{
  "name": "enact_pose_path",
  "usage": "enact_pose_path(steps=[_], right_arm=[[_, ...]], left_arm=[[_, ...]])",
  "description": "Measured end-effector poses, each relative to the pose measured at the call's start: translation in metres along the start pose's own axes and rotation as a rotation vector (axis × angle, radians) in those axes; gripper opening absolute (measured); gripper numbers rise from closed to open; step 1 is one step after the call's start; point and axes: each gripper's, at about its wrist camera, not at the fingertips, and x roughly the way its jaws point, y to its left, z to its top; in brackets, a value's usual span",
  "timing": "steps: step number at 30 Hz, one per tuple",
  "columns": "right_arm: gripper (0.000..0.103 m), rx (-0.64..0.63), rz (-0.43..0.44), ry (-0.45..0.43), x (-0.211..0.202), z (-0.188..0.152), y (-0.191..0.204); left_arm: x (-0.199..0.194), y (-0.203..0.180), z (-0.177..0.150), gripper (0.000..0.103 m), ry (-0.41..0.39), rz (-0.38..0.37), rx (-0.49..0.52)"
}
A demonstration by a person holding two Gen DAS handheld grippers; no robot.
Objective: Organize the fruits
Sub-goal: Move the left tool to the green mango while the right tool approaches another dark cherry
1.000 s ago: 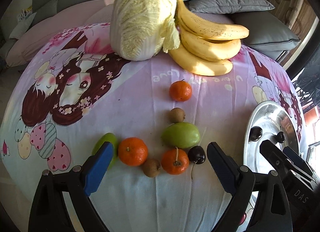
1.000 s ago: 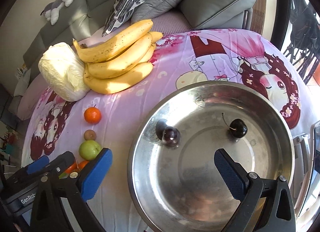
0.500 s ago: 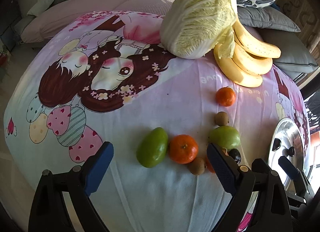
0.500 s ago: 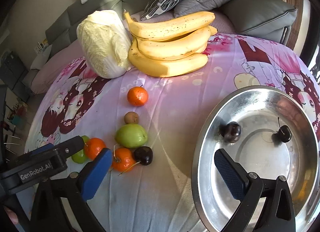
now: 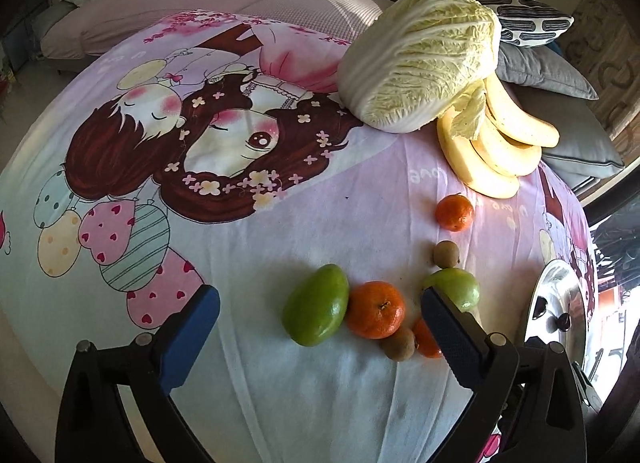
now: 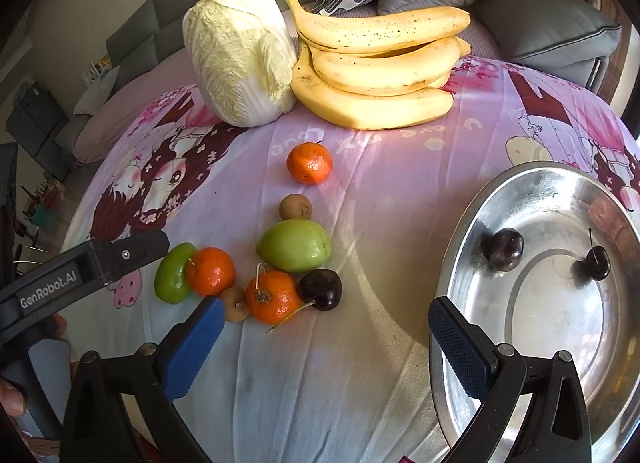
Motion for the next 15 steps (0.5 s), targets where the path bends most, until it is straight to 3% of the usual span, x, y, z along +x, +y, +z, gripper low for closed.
enact_pose_path(steps=[4, 6, 13, 15], right_arm=[[0.101, -0.013, 0.001, -0.002, 0.0, 0.0, 0.004], [0.094, -0.03, -0.003, -0.013, -0.001, 0.0, 0.006], [0.087, -0.028, -0.002, -0.003, 0.006, -0.002, 0.004], [0.078, -0.023, -0.001, 0.003, 0.009, -0.002, 0.003]], left_arm=[[0.004, -0.001, 0.001, 0.101, 0.04, -0.005, 0.016], [0.006, 0.004, 0.001, 0.101, 0.047, 0.003, 0.0], [0.009, 0.022, 0.0, 0.1, 0.054, -0.008, -0.083], [0.012, 0.027, -0.001, 0.1, 0.064, -0.01, -0.101]])
